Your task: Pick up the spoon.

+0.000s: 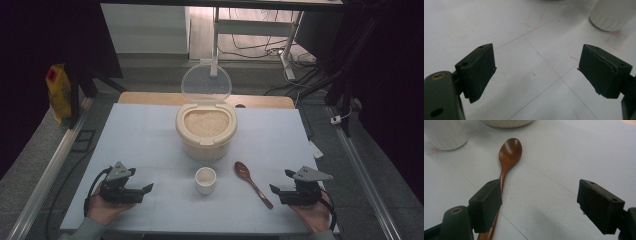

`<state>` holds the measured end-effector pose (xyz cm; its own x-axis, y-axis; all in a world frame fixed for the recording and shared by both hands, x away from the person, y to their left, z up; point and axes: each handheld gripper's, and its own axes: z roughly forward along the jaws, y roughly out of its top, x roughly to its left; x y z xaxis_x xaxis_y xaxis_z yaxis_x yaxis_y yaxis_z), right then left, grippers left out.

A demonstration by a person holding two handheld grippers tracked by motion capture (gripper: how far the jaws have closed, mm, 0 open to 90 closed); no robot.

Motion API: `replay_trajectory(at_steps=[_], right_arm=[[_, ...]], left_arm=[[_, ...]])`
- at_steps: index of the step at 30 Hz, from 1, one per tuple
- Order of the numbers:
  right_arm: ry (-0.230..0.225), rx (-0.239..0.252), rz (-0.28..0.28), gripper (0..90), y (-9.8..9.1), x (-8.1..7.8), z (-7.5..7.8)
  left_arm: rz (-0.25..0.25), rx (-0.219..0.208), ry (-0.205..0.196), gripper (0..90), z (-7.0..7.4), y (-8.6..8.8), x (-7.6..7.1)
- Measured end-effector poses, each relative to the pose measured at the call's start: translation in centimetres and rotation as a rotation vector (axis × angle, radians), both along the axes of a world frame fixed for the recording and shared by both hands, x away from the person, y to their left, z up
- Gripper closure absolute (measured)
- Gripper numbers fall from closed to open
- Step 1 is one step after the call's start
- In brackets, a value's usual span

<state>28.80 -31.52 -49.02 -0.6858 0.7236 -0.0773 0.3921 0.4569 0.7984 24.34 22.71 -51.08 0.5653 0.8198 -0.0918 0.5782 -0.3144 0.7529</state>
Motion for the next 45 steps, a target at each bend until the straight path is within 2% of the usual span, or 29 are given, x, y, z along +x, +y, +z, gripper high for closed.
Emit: replay_trajectory(at_steps=[4, 15, 20, 25, 26, 30, 36, 42, 45], right_arm=[[0.000, -0.016, 0.007, 21.2, 0.2, 0.0, -0.1], [0.008, -0.005, -0.002, 22.2, 0.0, 0.1, 0.0], [-0.006, -0.017, -0.008, 23.3, 0.3, -0.1, 0.5], [0.001, -0.021, -0.009, 24.3, 0.6, -0.2, 1.2], [0.018, -0.020, -0.008, 24.5, 0.8, -0.1, 1.6], [0.040, -0.039, -0.002, 26.7, 1.3, -0.2, 2.8], [0.081, -0.057, -0.005, 26.8, 2.1, 0.1, 3.7], [0.181, -0.114, 0.011, 27.8, 3.8, 0.8, 4.4], [0.210, -0.162, 0.012, 28.0, 4.8, 1.1, 4.2]], left_arm=[[0.009, 0.002, 0.000, 13.9, 0.0, 0.0, 0.0], [0.011, 0.004, -0.004, 13.9, -0.1, 0.0, 0.0], [0.013, 0.005, -0.004, 13.9, -0.1, 0.1, -0.1], [0.010, 0.010, 0.000, 13.8, -0.2, -0.1, 0.0], [0.007, 0.012, 0.001, 13.8, -0.2, -0.1, 0.0], [0.007, 0.012, 0.004, 13.7, -0.3, -0.1, 0.0], [0.009, 0.019, 0.012, 13.6, -0.4, -0.1, 0.0], [0.007, 0.022, 0.019, 13.3, -0.6, -0.1, 0.0], [0.002, 0.027, 0.022, 13.2, -0.7, -0.2, 0.1]])
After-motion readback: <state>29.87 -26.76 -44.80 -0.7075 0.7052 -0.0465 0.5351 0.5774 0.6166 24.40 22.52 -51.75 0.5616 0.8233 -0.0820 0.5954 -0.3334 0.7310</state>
